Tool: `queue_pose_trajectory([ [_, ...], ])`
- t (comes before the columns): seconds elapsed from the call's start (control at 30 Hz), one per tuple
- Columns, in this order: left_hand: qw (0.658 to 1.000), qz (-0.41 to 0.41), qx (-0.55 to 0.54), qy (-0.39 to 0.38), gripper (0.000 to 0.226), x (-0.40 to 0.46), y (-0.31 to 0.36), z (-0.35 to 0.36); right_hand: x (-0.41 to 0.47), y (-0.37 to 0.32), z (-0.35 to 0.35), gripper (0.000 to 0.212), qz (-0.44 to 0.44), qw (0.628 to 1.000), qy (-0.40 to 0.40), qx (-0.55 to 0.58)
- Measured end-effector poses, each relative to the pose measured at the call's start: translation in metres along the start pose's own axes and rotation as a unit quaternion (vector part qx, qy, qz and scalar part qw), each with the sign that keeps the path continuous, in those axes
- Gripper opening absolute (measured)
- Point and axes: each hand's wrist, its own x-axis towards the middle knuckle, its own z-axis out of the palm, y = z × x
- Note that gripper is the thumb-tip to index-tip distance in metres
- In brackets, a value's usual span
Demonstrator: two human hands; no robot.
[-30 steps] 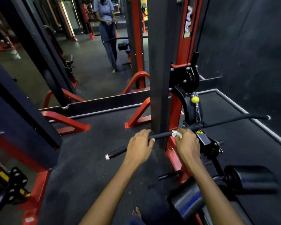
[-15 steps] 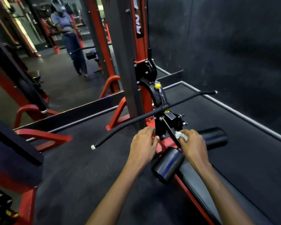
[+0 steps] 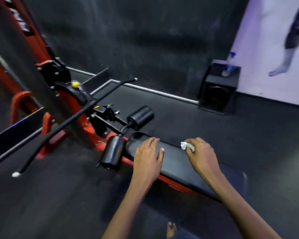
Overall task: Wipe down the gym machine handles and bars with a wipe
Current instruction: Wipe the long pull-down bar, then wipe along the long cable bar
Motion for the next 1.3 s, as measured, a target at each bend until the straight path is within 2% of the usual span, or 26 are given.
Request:
queue_pose_trajectory([
  [0.13, 0.998, 0.063, -0.005, -0.031, 0.043, -0.004, 0.079, 0.033, -0.024, 0.064, -0.053, 0.022, 0.058, 0.998, 0.038, -0.009],
  [0.33, 0.993, 0.107, 0.012, -0.058, 0.045, -0.002, 0.192, 0.097, -0.04, 0.166, -0.124, 0.021, 0.096, 0.991, 0.09, -0.001],
  [0.7, 0.991, 0.101, 0.023, -0.085, 0.044, 0.019, 0.387, 0.223, -0.004, 0.367, -0.248, 0.029, 0.102, 0.99, 0.06, -0.071],
  [0.93, 0.991, 0.096, 0.033, -0.091, 0.043, 0.072, 0.472, 0.287, 0.064, 0.466, -0.292, 0.027, 0.108, 0.991, 0.073, -0.034],
  [1.3, 0.996, 0.07, 0.008, -0.048, 0.042, 0.258, 0.568, 0.378, 0.262, 0.572, -0.338, 0.026, 0.056, 0.997, 0.024, -0.05],
])
